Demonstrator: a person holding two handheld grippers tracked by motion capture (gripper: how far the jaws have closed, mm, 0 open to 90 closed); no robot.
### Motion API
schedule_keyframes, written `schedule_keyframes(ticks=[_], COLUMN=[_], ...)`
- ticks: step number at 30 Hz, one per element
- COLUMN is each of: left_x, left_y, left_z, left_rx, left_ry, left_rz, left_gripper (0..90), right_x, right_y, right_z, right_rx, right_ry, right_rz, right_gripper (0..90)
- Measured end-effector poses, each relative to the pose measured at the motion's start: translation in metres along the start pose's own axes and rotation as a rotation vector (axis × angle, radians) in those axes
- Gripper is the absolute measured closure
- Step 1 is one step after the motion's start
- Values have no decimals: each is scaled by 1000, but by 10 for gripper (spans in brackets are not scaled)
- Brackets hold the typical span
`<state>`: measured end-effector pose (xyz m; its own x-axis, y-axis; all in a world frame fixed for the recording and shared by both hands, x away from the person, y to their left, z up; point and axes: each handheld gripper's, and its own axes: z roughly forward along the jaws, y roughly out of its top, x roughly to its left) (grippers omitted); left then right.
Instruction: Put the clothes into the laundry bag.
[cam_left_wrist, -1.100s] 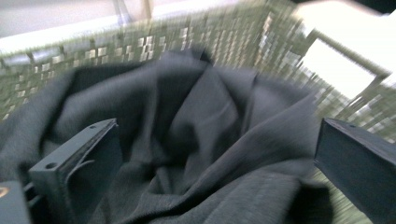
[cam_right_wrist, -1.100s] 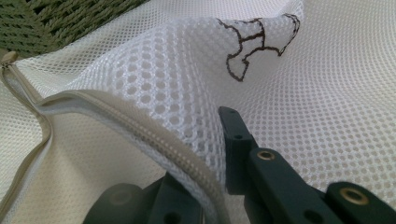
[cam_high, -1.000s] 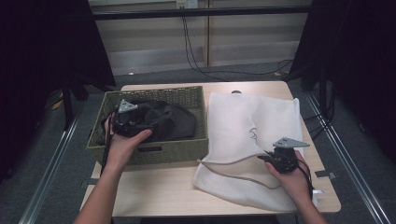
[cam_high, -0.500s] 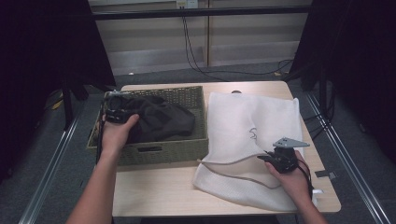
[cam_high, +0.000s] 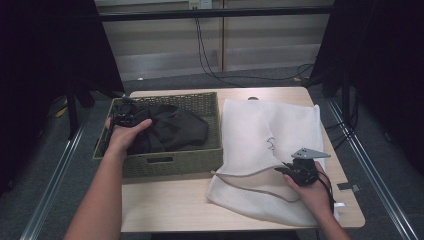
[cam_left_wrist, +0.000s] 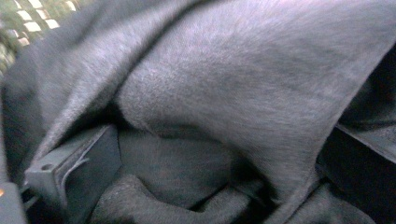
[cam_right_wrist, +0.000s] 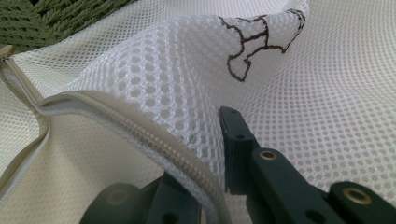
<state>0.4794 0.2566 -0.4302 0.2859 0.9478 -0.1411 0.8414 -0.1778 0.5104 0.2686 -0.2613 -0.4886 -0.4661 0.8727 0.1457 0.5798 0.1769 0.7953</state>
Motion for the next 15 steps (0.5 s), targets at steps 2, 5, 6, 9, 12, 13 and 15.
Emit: schedule_keyframes(ticks=[2,5,6,9,12,13,15], left_x=[-2,0,0,-2,-3,-4,-4], left_y=[2,0,-1,-3,-4,-4,-3], left_z=[7,20,25,33,39,40,40], left_rx=[63,160,198,238,278,278,281], left_ry=[-2,-37,-43,-55,-73,-70,-66], left_rz=[11,-33,-31,-21,14,18,20], left_gripper=[0,0,0,0,0,0,0], right_x=[0,0,-1,-2,-2,-1,-1], right_y=[-1,-2,-2,-3,-4,-4,-4], right_z=[1,2,2,4,7,7,7], right_rx=[5,9,11,15,23,24,25], right_ry=[3,5,5,10,12,14,14], right_rz=[5,3,-2,3,5,3,5], right_gripper=[862,860,860,861,860,859,859])
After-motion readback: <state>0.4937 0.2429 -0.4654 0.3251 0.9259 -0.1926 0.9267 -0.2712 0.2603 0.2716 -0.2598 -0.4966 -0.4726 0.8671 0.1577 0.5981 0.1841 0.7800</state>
